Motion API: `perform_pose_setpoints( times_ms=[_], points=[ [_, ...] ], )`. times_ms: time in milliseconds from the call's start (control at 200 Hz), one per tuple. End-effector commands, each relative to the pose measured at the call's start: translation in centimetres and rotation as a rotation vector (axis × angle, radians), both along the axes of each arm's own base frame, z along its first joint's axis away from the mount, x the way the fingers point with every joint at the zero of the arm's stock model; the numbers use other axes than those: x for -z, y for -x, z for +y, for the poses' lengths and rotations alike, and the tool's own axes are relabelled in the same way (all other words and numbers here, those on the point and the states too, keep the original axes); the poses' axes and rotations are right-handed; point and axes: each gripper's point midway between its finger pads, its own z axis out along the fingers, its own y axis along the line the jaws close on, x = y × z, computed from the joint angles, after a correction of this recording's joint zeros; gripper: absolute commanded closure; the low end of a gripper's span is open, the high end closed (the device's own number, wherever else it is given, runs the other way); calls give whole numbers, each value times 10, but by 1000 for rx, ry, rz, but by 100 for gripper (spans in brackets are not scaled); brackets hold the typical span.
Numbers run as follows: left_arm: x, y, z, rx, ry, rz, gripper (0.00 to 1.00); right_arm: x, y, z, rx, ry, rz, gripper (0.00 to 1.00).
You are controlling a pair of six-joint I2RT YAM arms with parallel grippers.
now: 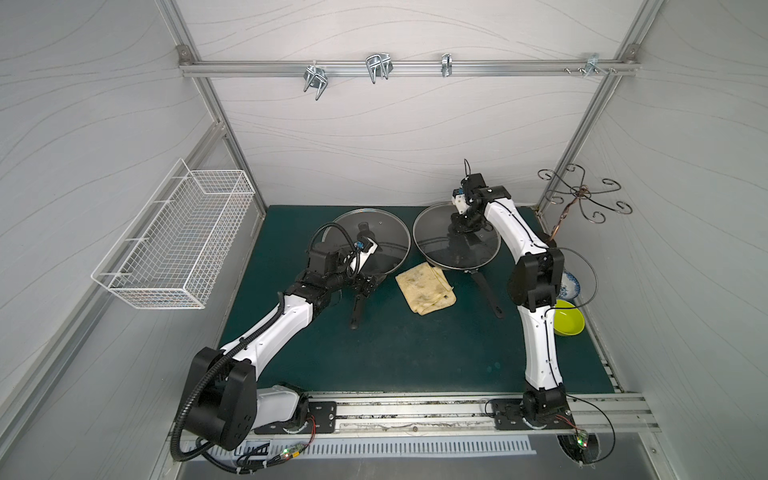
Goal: Wipe the pot lid with a cloth
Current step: Pick up the pot lid from the cooking pot.
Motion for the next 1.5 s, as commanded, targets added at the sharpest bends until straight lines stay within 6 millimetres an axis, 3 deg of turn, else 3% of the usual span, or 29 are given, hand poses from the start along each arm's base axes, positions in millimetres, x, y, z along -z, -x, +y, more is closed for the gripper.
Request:
perform_pose_setpoints(
  times_ms=[0, 30, 185, 360, 480, 580, 810, 1026, 1306, 1496],
  points=[
    [-16, -6, -7, 34, 7, -58, 0, 19, 16, -1, -5, 18, 98, 93],
    [-16, -5, -7, 37, 8, -56, 0, 17, 15, -1, -2, 16, 92, 100],
    [-18, -7, -8, 32, 18, -48, 0, 3, 7, 3, 2, 0, 38, 100],
    [-22, -5, -19, 77, 37, 4, 0, -51, -13, 14, -16, -71, -176, 100],
    [-24, -1, -34, 100, 17, -29, 0, -88, -12, 16, -25, -114, -281, 100],
    [-22, 4, -49, 125, 2, -26, 0, -107, -7, 14, -27, -125, -324, 100],
    [-18, 19, -80, 151, -17, -29, 0, -138, 13, 2, 1, -209, -390, 100],
    [-5, 26, -112, 161, -54, -38, 0, -166, 46, -12, 34, -319, -402, 100],
    [22, 8, -138, 89, -61, 58, 0, -205, 88, -33, 54, -350, -476, 100],
    [47, -12, -156, 30, -140, 125, 0, -212, 104, -51, 97, -336, -505, 100]
  ],
)
